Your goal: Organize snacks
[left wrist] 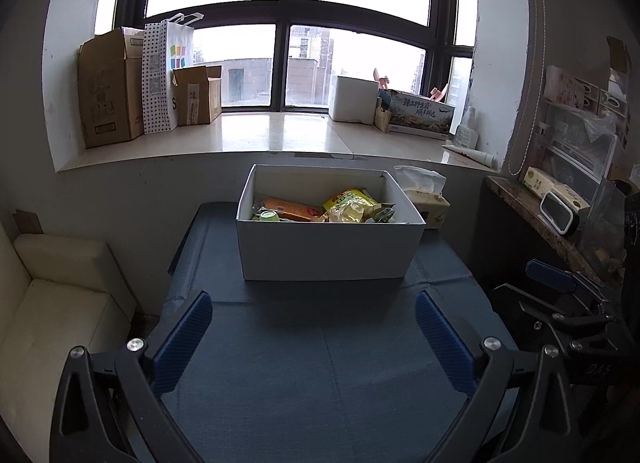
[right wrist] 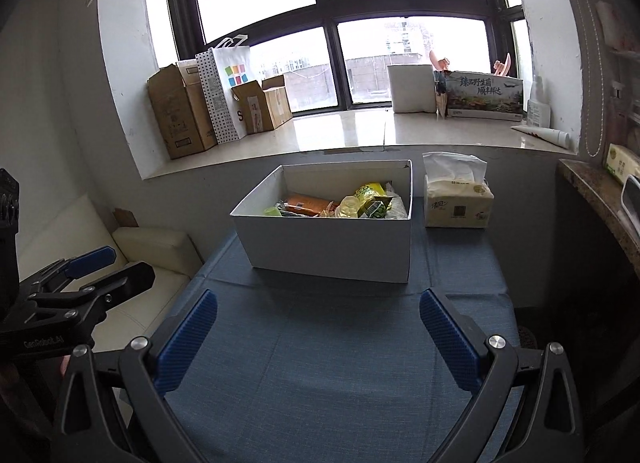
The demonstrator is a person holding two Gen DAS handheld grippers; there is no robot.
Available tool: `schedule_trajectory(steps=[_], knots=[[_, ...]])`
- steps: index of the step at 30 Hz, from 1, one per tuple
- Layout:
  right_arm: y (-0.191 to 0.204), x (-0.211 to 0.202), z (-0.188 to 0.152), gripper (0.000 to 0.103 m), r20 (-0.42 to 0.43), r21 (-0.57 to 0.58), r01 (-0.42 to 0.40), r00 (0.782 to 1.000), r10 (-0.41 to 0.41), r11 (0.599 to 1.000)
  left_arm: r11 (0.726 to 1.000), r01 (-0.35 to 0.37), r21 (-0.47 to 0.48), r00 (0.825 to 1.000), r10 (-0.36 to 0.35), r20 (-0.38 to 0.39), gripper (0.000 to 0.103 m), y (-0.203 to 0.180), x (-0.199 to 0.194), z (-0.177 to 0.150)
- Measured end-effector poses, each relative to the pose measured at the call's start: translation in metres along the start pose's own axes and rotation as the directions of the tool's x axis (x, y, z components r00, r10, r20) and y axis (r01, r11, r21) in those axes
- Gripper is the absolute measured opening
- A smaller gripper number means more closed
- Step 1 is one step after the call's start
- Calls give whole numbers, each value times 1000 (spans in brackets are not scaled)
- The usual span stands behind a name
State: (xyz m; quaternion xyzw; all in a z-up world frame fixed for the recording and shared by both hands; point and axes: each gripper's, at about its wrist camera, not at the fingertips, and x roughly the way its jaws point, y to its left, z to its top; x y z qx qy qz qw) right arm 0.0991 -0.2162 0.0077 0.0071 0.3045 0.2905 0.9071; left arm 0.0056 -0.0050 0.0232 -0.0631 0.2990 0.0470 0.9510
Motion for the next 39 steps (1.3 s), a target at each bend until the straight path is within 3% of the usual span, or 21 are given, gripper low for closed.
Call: schedule_trajectory(steps=[39], knots=[[-2,6,-5,103,-53,36,-34,998,35,999,1000,20,0,999,-20,-48,103,-1,10,-6]])
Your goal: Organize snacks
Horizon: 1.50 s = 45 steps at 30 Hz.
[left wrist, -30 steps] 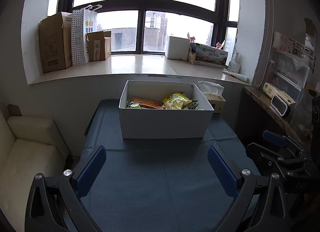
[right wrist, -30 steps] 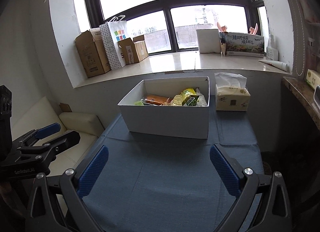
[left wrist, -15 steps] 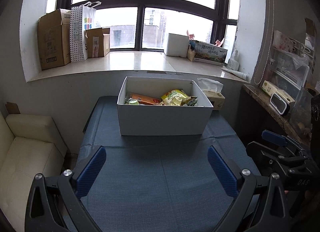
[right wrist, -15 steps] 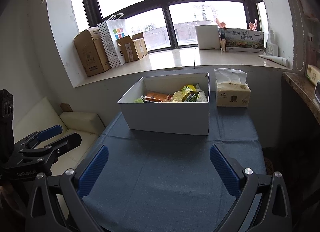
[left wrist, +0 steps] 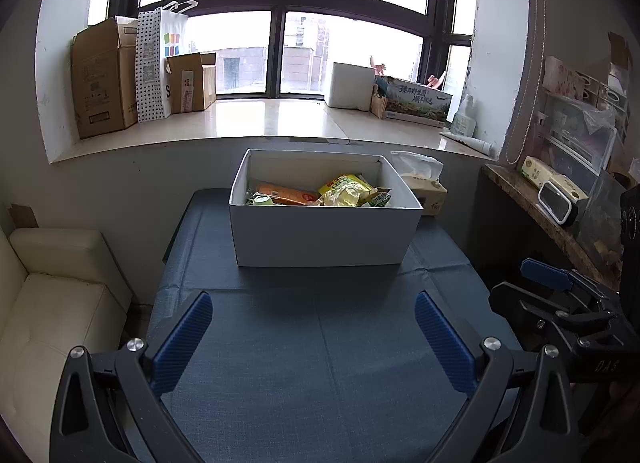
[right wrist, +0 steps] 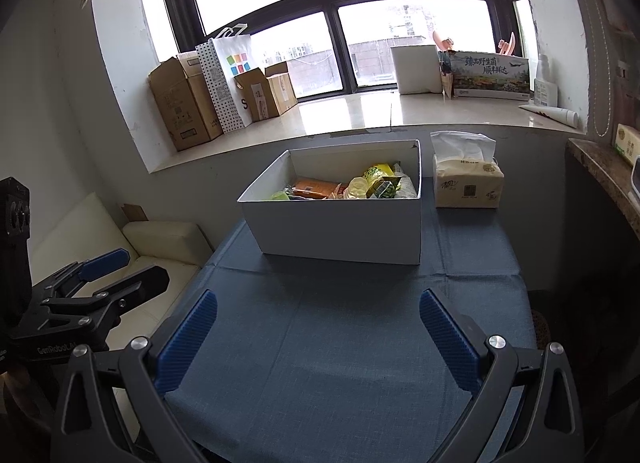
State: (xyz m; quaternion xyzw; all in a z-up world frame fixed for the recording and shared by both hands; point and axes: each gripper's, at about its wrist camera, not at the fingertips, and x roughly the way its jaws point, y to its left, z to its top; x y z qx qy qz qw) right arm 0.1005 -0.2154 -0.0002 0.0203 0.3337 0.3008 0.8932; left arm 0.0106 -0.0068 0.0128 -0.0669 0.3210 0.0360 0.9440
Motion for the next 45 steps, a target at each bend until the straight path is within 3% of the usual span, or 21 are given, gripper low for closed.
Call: schedule_trajectory(steps=[45], knots=[[2,-1,0,103,0,-13,1,1000,-1,1000,1000,6,25,1000,-6,-6,103,-7,3,-4]])
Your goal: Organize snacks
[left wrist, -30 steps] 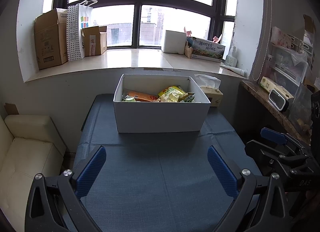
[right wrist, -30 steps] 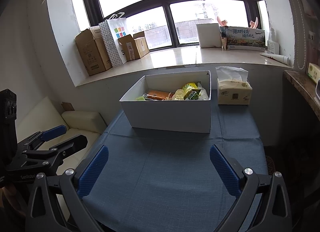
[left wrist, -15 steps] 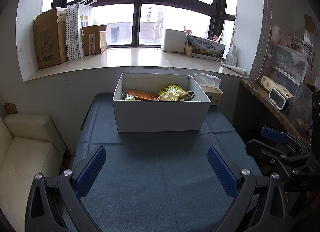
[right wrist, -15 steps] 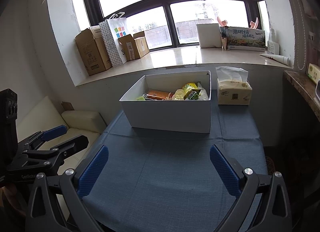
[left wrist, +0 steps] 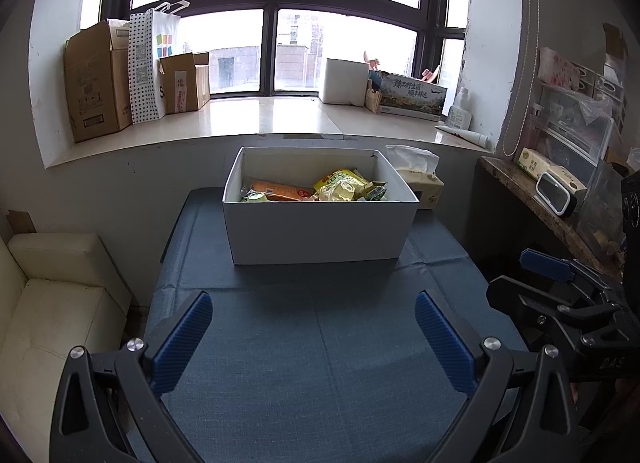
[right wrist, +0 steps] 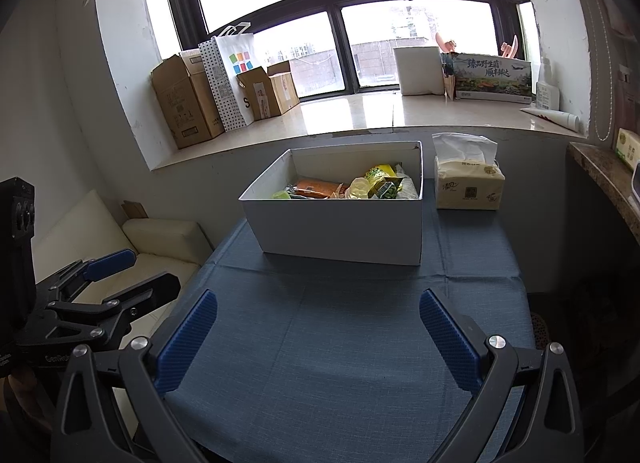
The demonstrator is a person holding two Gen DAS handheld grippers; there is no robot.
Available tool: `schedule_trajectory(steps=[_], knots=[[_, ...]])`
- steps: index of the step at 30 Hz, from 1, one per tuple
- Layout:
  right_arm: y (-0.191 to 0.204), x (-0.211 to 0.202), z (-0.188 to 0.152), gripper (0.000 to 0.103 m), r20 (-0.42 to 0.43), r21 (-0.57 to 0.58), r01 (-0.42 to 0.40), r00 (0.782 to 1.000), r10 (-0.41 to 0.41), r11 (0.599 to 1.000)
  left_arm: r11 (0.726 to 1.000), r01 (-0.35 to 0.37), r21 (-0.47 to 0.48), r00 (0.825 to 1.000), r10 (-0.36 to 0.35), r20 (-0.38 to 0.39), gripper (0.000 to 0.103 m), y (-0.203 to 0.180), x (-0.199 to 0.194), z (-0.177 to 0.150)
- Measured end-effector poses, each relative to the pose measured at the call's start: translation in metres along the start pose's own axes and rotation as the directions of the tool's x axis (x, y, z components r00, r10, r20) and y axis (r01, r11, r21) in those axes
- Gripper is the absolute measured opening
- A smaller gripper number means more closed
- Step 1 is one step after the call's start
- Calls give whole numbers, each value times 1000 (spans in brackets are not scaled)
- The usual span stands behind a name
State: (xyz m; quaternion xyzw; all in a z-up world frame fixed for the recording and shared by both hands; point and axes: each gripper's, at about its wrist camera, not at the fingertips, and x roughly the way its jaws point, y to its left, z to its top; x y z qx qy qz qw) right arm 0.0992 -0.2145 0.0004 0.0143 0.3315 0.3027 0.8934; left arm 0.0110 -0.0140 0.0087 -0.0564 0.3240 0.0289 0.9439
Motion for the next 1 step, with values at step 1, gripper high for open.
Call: schedule_trajectory(steps=[1], knots=[[0,0,0,103,0,0,2,1000,-2,1000,1000,3,0,1000,-3,0,103,0,-1,0]])
